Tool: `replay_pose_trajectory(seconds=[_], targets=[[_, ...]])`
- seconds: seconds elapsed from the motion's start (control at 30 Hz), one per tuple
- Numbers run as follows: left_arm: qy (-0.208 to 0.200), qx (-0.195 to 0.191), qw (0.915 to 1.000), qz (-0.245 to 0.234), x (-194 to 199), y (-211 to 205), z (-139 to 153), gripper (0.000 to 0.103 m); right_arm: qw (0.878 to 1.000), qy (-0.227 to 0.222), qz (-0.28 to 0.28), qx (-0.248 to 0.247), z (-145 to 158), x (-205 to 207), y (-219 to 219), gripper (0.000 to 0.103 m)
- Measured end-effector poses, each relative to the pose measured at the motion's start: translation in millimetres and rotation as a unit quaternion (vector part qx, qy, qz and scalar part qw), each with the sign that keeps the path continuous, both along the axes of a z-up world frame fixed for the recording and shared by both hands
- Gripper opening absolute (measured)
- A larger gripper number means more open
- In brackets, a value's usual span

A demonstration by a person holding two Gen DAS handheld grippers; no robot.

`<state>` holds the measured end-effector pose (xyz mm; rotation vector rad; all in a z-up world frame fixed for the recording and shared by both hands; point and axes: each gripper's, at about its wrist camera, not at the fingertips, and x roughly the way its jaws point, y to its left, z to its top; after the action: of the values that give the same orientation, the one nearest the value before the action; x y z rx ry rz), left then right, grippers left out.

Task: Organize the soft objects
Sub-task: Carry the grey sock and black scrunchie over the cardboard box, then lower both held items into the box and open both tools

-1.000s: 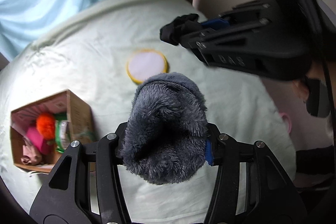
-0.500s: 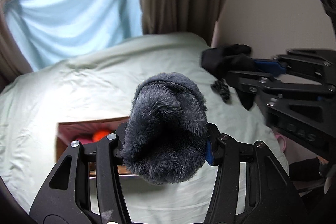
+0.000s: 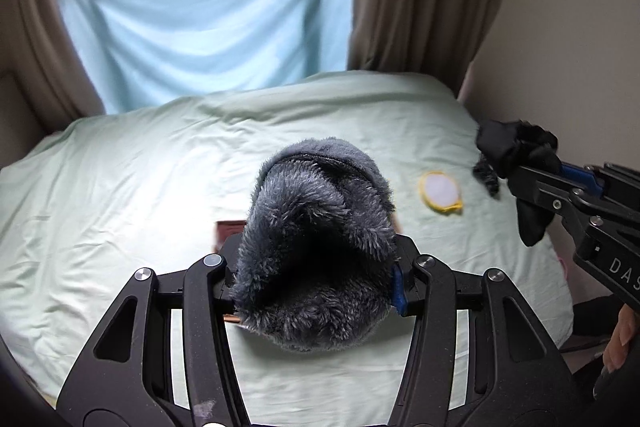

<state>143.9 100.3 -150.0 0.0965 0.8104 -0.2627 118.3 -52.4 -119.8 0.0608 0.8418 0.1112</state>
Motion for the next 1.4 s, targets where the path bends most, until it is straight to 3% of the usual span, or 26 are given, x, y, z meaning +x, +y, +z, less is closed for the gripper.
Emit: replay_pose_trajectory(seconds=[0.17, 0.37, 0.67, 0.9, 1.0, 1.17, 1.2, 1.23, 1.27, 1.3, 1.33, 1.4], targets=[[0.032, 0.001, 0.9994, 0.013, 24.2, 44.1, -21.4, 0.048, 0.999, 0.029, -0.035, 0.021, -23.4, 16.8, 22.0, 0.020], [0.077, 0.006, 0.9968, 0.021, 48.5, 65.3, -65.5, 0.048, 0.995, 0.085, -0.057, 0.019, -74.3, 44.0, 31.0, 0.020], [0.174, 0.008, 0.9840, 0.038, 88.1, 55.1, -149.3, 0.048, 0.984, 0.162, -0.077, 0.018, -153.4, 88.1, 25.4, 0.020], [0.236, 0.032, 0.9709, 0.023, 121.2, 25.8, -217.7, 0.049, 0.961, 0.252, -0.104, 0.050, -225.5, 126.3, 5.1, 0.020], [0.270, 0.043, 0.9616, 0.014, 130.9, 14.6, -243.2, 0.049, 0.955, 0.267, -0.113, 0.059, -240.4, 133.8, 1.2, 0.020], [0.289, 0.050, 0.9560, 0.015, 137.3, 10.2, -258.4, 0.051, 0.948, 0.291, -0.116, 0.062, -256.5, 143.6, -2.8, 0.020], [0.290, 0.047, 0.9559, 0.014, 139.3, 10.0, -259.4, 0.068, 0.945, 0.297, -0.117, 0.065, -260.3, 145.4, -3.9, 0.024], [0.288, 0.040, 0.9569, 0.009, 141.0, 9.2, -257.6, 0.090, 0.943, 0.302, -0.120, 0.066, -263.5, 148.0, -4.6, 0.038], [0.280, 0.033, 0.9596, 0.003, 142.4, 8.5, -253.5, 0.099, 0.944, 0.300, -0.121, 0.068, -264.5, 149.4, -5.0, 0.050], [0.275, 0.036, 0.9608, -0.001, 141.5, 8.9, -247.7, 0.103, 0.945, 0.297, -0.118, 0.072, -265.2, 150.1, -5.2, 0.087], [0.265, 0.049, 0.9630, 0.002, 141.6, 8.3, -242.2, 0.103, 0.945, 0.296, -0.115, 0.075, -265.7, 150.1, -5.3, 0.103], [0.246, 0.074, 0.9664, 0.005, 140.7, 9.2, -235.0, 0.103, 0.949, 0.284, -0.108, 0.081, -262.8, 149.2, -6.0, 0.103]])
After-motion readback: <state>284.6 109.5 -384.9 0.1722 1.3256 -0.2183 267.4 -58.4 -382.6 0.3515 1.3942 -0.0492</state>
